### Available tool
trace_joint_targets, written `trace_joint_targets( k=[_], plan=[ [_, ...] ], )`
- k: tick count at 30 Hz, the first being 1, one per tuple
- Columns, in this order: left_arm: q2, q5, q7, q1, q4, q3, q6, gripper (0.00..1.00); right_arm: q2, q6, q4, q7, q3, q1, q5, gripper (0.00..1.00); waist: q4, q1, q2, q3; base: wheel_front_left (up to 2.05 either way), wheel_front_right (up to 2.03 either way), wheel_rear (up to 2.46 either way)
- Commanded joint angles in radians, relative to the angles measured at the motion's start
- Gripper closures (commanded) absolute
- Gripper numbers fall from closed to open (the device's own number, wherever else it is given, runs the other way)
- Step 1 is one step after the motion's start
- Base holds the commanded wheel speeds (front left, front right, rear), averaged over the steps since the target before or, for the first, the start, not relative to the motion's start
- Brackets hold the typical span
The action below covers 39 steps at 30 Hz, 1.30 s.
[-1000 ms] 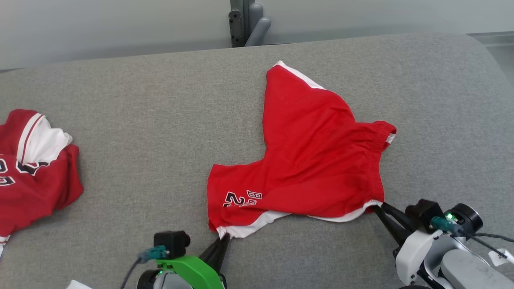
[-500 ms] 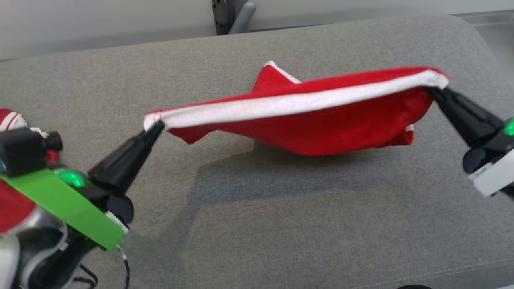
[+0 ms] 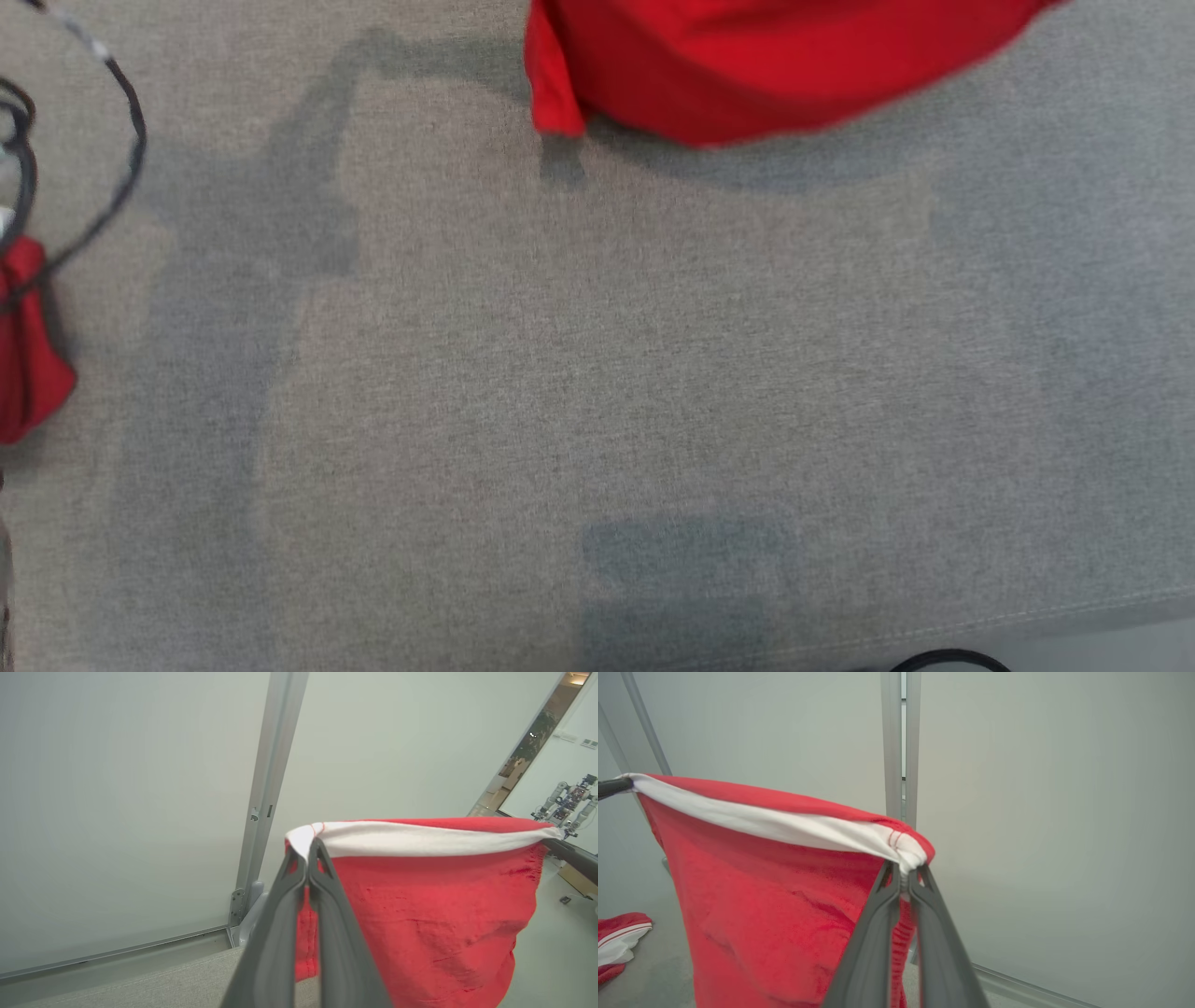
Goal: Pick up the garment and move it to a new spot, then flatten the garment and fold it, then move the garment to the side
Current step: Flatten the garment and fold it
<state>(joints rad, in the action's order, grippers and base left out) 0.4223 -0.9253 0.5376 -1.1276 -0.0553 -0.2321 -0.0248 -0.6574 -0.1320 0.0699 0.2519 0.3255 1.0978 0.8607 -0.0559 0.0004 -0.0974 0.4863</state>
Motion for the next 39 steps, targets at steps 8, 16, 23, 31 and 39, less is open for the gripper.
trace_joint_targets(
  k=[8,16,23,31,39],
  plan=[
    [-0.105,0.256,-0.53,-0.341,-0.403,-0.028,-0.071,1.0,0.282,0.002,0.366,-0.288,0.042,0.402,-0.367,1.0,0.049,-0.0004,-0.0001,0.205,0.0,0.0,0.0],
    [-0.127,0.214,-0.769,-0.263,-0.548,-0.137,-0.107,1.0,0.335,0.002,0.535,-0.482,0.161,0.329,-0.403,1.0,0.048,-0.0004,-0.0001,0.211,0.0,0.0,0.0],
    [0.02,0.087,-0.803,0.114,-0.365,-0.297,-0.107,1.0,0.201,0.002,0.462,-0.514,0.328,0.025,-0.298,1.0,0.035,-0.0004,-0.0001,0.155,0.0,0.0,0.0],
    [0.129,0.043,-0.803,0.628,-0.114,-0.27,-0.058,1.0,-0.01,0.003,0.219,-0.516,0.412,-0.361,-0.293,1.0,0.047,-0.0004,-0.0001,0.009,0.0,0.0,0.0],
    [0.083,0.04,-0.803,1.14,0.121,-0.267,0.162,1.0,-0.153,0.003,0.073,-0.514,0.375,-0.721,-0.37,1.0,0.056,-0.0004,-0.0001,-0.13,0.0,0.0,0.0]
  ],
)
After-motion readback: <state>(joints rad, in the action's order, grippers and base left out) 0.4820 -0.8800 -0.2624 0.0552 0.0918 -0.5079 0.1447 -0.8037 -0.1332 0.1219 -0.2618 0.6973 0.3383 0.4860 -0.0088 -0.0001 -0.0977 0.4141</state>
